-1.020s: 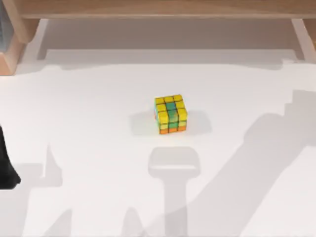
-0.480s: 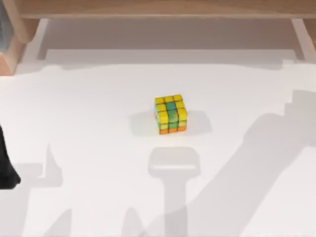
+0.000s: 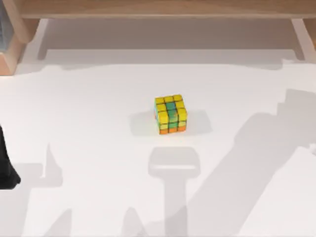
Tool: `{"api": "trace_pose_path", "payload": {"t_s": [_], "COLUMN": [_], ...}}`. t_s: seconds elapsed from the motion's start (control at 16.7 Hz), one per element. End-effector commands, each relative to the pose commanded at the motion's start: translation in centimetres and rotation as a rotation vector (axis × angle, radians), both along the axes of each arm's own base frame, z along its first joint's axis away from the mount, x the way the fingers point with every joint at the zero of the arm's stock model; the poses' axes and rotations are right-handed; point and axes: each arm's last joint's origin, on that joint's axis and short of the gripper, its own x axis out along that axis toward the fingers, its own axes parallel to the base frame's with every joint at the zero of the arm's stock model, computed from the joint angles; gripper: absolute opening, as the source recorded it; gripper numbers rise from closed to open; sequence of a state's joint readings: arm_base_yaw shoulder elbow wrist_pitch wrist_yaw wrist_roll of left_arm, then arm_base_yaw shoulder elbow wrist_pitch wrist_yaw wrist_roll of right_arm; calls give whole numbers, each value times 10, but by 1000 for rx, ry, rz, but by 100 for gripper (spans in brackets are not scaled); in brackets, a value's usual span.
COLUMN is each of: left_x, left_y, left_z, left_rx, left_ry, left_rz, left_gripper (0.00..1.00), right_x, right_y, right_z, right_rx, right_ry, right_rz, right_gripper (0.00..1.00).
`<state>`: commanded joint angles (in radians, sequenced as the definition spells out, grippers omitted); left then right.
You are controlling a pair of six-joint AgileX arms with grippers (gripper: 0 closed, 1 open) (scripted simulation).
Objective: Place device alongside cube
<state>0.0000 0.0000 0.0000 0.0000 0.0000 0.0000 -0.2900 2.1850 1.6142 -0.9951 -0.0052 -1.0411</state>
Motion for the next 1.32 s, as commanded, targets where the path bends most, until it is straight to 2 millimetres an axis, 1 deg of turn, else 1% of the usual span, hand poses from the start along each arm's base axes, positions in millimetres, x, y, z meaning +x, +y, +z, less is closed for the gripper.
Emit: {"api": "trace_pose_path", "payload": {"t_s": [0.24, 0.3, 0.42, 0.54, 0.66, 0.84, 1.08, 1.32], "left_x": [0, 0, 0, 0, 0, 0, 0, 0], "left_y": [0, 0, 0, 0, 0, 0, 0, 0], "left_z": [0, 0, 0, 0, 0, 0, 0, 0], "left_rx": [0, 0, 0, 0, 0, 0, 0, 0], "left_ry": [0, 0, 0, 0, 0, 0, 0, 0], "left_rz": [0, 0, 0, 0, 0, 0, 0, 0], "left_gripper": [100, 100, 100, 100, 100, 100, 100, 100], "right_x": [0, 1, 6, 12, 17, 25, 30, 28], "right_y": [0, 1, 6, 16, 32, 62, 109, 157], "right_z": [-2, 3, 20, 33, 41, 44, 38, 27], "right_rx": [1, -3, -15, -18, -11, 12, 42, 45], "right_ry": [5, -11, -61, -98, -117, -108, -47, 46], "right_rz": [-1, -4, -15, -34, -56, -102, -189, -300], "right_gripper": [0, 0, 0, 0, 0, 0, 0, 0]}}
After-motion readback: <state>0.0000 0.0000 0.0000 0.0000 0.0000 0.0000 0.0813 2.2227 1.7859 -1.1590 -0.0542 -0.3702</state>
